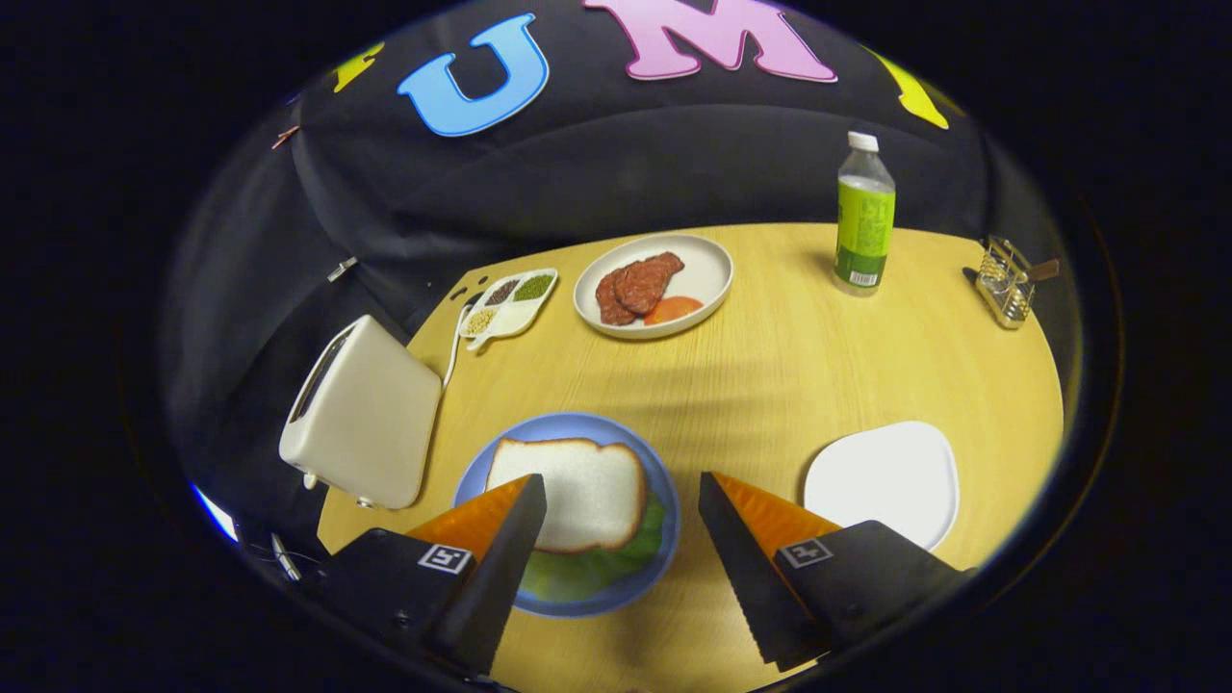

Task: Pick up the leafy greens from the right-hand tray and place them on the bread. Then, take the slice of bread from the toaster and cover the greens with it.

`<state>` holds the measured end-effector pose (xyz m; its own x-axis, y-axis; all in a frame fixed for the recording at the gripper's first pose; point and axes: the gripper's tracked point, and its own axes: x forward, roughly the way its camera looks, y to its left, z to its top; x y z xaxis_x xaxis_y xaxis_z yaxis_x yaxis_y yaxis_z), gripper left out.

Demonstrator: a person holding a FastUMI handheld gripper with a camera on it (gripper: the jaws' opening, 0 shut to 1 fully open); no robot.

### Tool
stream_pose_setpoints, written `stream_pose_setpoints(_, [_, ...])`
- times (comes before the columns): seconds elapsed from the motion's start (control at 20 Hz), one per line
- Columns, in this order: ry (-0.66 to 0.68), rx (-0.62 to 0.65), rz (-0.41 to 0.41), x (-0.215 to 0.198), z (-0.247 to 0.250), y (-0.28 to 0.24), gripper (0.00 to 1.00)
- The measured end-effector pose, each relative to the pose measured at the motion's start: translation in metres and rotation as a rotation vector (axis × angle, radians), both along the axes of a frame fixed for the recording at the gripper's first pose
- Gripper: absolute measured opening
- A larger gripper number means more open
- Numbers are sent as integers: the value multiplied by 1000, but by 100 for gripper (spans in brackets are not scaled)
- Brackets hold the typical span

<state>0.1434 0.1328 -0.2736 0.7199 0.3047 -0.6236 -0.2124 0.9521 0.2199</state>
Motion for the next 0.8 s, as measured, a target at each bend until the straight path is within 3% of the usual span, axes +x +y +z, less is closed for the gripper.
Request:
stream_pose_setpoints(0.5, [-523,-127,-89,-10,236,-75,99])
stream_pose_setpoints(0.65, [-613,-115,-154,-29,292,-107,99])
stream_pose_setpoints(0.8, [-630,-103,-217,-52,313,-132,99])
